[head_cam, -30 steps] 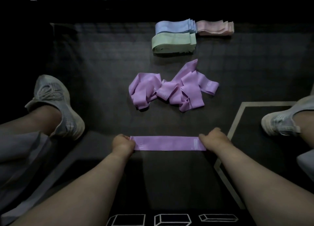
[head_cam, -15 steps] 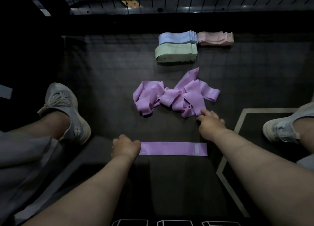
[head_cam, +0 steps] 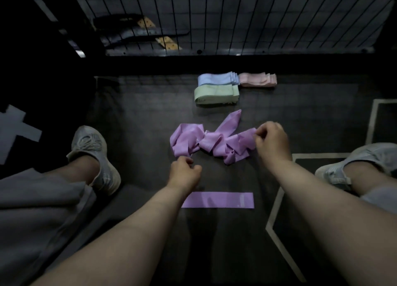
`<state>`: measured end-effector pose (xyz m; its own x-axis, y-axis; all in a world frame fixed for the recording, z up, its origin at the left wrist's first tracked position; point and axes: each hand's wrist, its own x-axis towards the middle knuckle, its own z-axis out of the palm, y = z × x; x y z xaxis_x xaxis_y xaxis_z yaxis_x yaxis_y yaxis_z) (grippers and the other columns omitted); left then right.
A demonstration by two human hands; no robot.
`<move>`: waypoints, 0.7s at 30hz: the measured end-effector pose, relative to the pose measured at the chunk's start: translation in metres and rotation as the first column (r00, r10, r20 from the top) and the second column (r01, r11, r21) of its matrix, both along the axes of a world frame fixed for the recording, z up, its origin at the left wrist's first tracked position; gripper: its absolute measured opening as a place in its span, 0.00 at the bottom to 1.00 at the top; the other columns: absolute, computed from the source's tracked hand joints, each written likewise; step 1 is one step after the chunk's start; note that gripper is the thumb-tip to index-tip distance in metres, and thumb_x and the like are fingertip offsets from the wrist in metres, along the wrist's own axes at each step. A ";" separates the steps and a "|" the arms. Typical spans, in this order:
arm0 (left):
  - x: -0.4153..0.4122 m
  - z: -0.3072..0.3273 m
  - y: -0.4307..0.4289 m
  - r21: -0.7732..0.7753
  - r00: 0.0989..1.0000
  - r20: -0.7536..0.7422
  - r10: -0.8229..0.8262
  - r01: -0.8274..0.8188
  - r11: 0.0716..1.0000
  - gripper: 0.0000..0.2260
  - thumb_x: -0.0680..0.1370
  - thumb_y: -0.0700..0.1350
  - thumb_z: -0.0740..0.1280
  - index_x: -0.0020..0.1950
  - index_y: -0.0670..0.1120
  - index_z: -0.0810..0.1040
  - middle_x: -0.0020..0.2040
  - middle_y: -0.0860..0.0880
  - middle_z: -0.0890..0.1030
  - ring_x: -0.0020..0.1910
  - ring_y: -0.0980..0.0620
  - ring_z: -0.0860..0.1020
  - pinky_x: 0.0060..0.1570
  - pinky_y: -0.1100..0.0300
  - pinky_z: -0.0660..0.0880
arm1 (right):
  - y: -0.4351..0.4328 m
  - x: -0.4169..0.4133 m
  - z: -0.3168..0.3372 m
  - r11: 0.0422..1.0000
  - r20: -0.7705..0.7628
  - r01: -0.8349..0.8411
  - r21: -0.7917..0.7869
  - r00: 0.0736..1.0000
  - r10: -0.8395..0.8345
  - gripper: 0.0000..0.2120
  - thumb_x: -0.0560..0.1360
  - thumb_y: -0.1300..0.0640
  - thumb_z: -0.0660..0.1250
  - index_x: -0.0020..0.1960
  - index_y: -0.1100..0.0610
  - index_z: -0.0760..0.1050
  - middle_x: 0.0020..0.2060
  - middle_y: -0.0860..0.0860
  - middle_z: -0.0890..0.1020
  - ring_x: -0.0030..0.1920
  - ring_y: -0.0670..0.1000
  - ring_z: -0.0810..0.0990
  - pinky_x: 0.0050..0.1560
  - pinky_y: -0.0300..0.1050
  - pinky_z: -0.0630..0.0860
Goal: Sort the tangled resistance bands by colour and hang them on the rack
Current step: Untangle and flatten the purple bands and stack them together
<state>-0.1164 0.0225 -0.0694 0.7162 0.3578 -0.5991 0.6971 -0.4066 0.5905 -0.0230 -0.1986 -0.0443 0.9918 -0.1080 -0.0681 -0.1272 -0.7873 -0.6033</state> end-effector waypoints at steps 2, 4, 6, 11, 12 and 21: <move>0.005 0.024 -0.007 -0.040 0.995 0.082 -0.050 0.053 0.998 0.14 0.77 0.44 0.67 0.63 0.45 0.79 0.55 0.47 0.82 0.51 0.49 0.80 0.53 0.59 0.76 | -0.004 0.004 0.029 0.998 0.066 -0.017 0.058 0.998 0.013 0.05 0.76 0.64 0.68 0.48 0.56 0.75 0.47 0.53 0.77 0.45 0.52 0.76 0.41 0.38 0.66; 0.009 0.055 -0.014 -0.105 0.985 0.152 -0.083 0.099 0.990 0.12 0.78 0.43 0.66 0.60 0.45 0.80 0.50 0.49 0.83 0.47 0.53 0.80 0.47 0.63 0.75 | -0.008 0.004 0.061 0.991 0.113 -0.046 0.123 0.993 0.032 0.09 0.75 0.65 0.69 0.51 0.53 0.74 0.49 0.53 0.79 0.47 0.52 0.78 0.46 0.38 0.69; 0.011 0.088 -0.021 -0.147 0.967 0.230 -0.108 0.144 0.979 0.09 0.78 0.43 0.67 0.58 0.45 0.82 0.47 0.51 0.83 0.46 0.54 0.79 0.50 0.62 0.76 | -0.010 -0.001 0.095 0.983 0.160 -0.075 0.165 0.986 0.048 0.11 0.76 0.66 0.69 0.54 0.52 0.75 0.48 0.52 0.80 0.48 0.51 0.79 0.49 0.39 0.71; 0.008 0.163 -0.038 -0.238 0.904 0.405 -0.134 0.246 0.940 0.12 0.78 0.40 0.68 0.61 0.43 0.79 0.52 0.47 0.82 0.50 0.50 0.81 0.58 0.56 0.77 | -0.014 -0.019 0.173 0.976 0.350 -0.162 0.147 0.931 0.102 0.13 0.77 0.67 0.68 0.60 0.58 0.79 0.52 0.54 0.80 0.51 0.52 0.80 0.49 0.36 0.71; 0.006 0.176 -0.041 -0.249 0.887 0.443 -0.130 0.261 0.933 0.13 0.78 0.38 0.68 0.63 0.42 0.78 0.54 0.47 0.82 0.52 0.50 0.80 0.58 0.57 0.77 | -0.014 -0.024 0.186 0.977 0.379 -0.177 0.123 0.918 0.118 0.13 0.77 0.67 0.67 0.60 0.59 0.80 0.53 0.53 0.79 0.52 0.51 0.79 0.50 0.35 0.70; -0.019 0.260 -0.051 -0.240 0.707 0.698 -0.115 0.382 0.892 0.28 0.76 0.41 0.73 0.73 0.53 0.68 0.69 0.54 0.75 0.67 0.56 0.73 0.68 0.53 0.73 | 0.010 -0.084 0.282 0.887 0.398 -0.453 0.086 0.832 0.386 0.08 0.82 0.59 0.62 0.56 0.50 0.78 0.51 0.47 0.81 0.52 0.48 0.79 0.54 0.45 0.76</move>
<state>-0.1353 -0.0281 0.1908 0.9996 -0.0248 0.0095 -0.0139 -0.1854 0.9826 -0.1074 -0.1888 0.2377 0.8959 0.3045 0.3234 0.4441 -0.5960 -0.6690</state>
